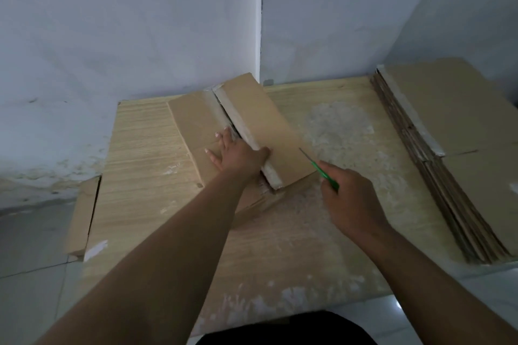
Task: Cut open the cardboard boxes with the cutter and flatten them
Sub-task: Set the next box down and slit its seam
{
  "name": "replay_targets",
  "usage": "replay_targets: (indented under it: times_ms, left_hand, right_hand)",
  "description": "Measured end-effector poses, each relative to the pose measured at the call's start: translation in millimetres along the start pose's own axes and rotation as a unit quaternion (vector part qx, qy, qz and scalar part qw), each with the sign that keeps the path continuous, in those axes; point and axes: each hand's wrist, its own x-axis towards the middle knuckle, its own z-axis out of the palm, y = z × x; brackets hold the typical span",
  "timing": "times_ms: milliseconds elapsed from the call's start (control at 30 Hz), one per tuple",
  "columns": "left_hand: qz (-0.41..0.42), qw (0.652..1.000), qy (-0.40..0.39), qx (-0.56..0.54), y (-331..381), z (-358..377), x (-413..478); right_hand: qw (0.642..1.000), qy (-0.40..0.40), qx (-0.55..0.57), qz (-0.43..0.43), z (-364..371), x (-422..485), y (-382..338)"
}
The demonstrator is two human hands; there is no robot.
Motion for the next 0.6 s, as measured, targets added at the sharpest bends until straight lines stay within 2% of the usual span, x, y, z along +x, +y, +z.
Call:
replay_targets:
  times_ms: [67,133,200,300,367,500,533,600]
  left_hand:
    - [0.017,1.000,-0.003,0.018,1,4,-5]
    - [0.048,0.997,-0.039,0.049,0,-3,-9]
    - [0.089,0.983,-0.090,0.135,-3,-21,-13]
    - [0.154,0.924,-0.159,0.312,-5,-48,-25]
    - [0.171,0.880,-0.173,0.408,-5,-60,-33]
    - [0.135,0.795,-0.132,0.577,8,-75,-42]
    - [0.115,0.791,-0.117,0.590,10,-77,-43]
    - [0.062,0.811,-0.106,0.572,15,-80,-43]
  right_hand:
    - [0.999,-0.020,0.043,-0.011,-10,16,5]
    - [0.996,-0.037,0.074,-0.012,-24,32,11]
    - [0.994,-0.073,0.081,-0.012,-35,51,19]
    - [0.986,-0.139,0.092,-0.026,-44,81,32]
    - [0.979,-0.172,0.101,-0.036,-46,98,35]
    - [0.964,-0.237,0.109,-0.055,-44,122,32]
    - [0.962,-0.248,0.102,-0.056,-41,126,33]
    - [0.959,-0.263,0.091,-0.047,-33,132,34]
